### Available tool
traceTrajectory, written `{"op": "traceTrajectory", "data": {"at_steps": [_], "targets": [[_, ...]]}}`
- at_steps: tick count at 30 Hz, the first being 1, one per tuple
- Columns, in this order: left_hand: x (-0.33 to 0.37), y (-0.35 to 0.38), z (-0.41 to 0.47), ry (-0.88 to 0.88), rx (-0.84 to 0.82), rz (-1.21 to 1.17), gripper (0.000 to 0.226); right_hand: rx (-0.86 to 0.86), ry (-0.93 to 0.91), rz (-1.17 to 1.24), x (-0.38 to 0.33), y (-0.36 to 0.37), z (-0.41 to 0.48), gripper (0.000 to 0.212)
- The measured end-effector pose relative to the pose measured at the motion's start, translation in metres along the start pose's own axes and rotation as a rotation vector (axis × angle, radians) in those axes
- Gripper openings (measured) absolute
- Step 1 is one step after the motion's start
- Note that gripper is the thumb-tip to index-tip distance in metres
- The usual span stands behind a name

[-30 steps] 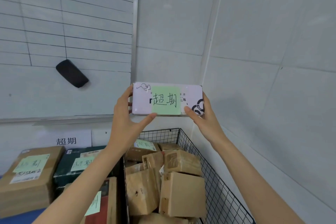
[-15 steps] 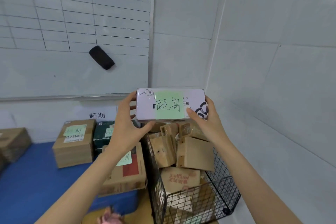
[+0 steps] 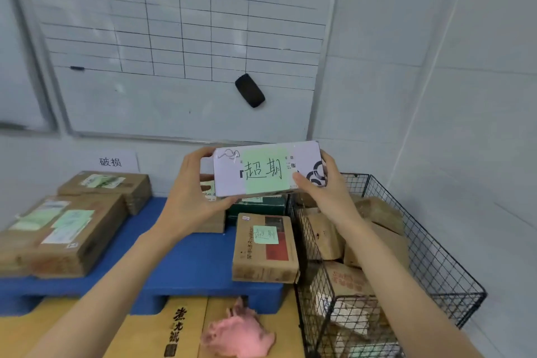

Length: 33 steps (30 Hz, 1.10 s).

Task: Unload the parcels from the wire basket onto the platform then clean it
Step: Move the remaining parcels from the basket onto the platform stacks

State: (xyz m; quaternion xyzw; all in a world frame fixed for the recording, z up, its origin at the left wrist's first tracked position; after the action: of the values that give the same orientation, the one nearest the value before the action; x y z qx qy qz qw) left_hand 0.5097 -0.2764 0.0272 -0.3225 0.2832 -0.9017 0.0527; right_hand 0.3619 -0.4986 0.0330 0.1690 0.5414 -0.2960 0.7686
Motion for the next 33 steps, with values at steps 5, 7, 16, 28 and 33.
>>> {"op": "traceTrajectory", "data": {"at_steps": [5, 7, 16, 28, 33], "targets": [[-0.054, -0.035, -0.006, -0.031, -0.031, 0.092, 0.091, -0.076, 0.041, 0.031, 0.025, 0.071, 0.020, 0.062], [-0.081, -0.043, -0.005, -0.034, -0.055, 0.137, 0.091, -0.093, 0.071, 0.023, 0.040, 0.096, 0.028, 0.062], [-0.200, -0.043, 0.007, -0.112, -0.151, 0.152, 0.086, -0.151, 0.198, -0.078, 0.112, 0.182, 0.064, 0.066], [-0.334, 0.027, -0.005, -0.221, -0.456, 0.031, 0.088, -0.138, 0.182, -0.570, 0.186, 0.200, 0.072, 0.060], [-0.362, 0.065, -0.014, -0.283, -0.554, 0.026, 0.090, -0.156, 0.108, -0.838, 0.207, 0.188, 0.082, 0.059]]}}
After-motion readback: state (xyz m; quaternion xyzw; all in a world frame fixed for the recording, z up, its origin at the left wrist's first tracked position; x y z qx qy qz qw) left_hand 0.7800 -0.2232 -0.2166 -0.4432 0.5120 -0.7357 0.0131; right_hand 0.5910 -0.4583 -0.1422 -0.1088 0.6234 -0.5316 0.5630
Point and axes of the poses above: each hand's wrist, its own z-axis towards the middle knuckle, its own y-axis out of the palm, x = y × z, the point moved 8 cm from there along z, towards the middle knuckle, and after that the axes turned 15 degrees about z, right-handed, at the moved point
